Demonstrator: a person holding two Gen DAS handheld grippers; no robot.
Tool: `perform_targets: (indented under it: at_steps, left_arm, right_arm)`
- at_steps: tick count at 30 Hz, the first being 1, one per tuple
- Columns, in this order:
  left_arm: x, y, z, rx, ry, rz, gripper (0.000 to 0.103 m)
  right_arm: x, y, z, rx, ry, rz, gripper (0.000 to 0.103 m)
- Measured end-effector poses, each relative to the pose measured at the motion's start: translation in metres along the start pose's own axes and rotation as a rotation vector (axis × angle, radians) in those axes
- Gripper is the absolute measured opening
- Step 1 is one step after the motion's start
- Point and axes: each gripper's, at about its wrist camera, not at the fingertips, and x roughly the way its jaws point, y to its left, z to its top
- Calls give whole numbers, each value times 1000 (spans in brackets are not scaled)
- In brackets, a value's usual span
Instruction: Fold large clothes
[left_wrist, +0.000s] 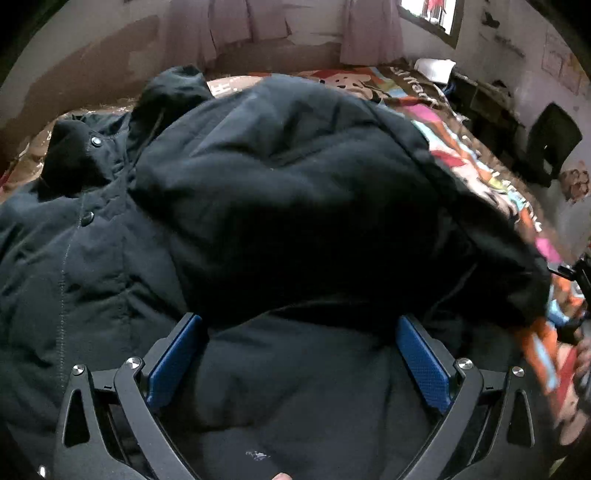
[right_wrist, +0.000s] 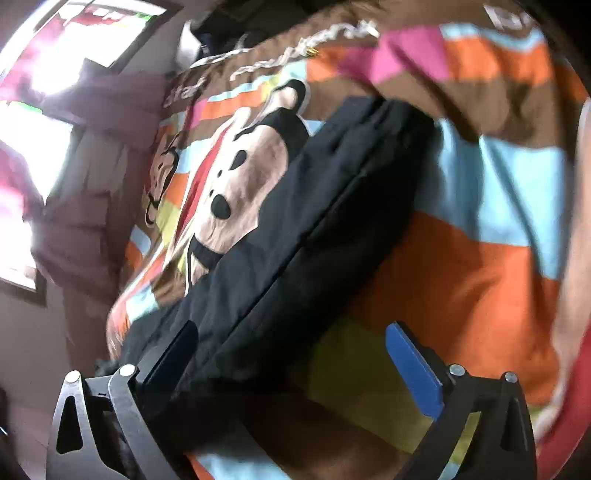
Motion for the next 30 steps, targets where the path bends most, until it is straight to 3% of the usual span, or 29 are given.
perform_targets:
  at_steps: [1, 3, 6, 8, 11, 14, 19, 22, 26, 30]
  left_arm:
    - [0, 0, -1, 4, -3, 4, 102]
    - [2, 3, -2, 4, -3, 0, 102]
    - [-2, 11, -2, -19, 9, -24, 102]
    - [-12, 19, -2, -33, 22, -58, 102]
    - [-41, 25, -12, -37, 27, -152, 102]
    - [-80, 44, -19, -65, 17, -190, 102]
    - [-146, 96, -31, -178, -30, -167, 102]
    - [-187, 128, -36, -268, -93, -149, 102]
    - [-246, 166, -72, -399, -228, -220, 102]
    - [-289, 187, -102, -465, -284, -181, 102]
  right_arm:
    - [6, 0, 3, 0, 10, -3, 81]
    - [18, 0, 7, 17, 25, -5, 45]
    - [17, 2, 7, 30, -6, 13, 21]
    - [1, 19, 5, -32, -78, 32, 14]
    - [-27, 50, -1, -109, -189, 107, 10]
    - [-60, 98, -24, -190, -293, 250, 10]
    - [-103, 206, -97, -520, -394, 438, 10]
    - [-117, 263, -154, -730, -369, 546, 10]
    - [-113, 320, -234, -1019, -271, 650, 10]
    - [-77, 347, -309, -1264, -113, 649, 10]
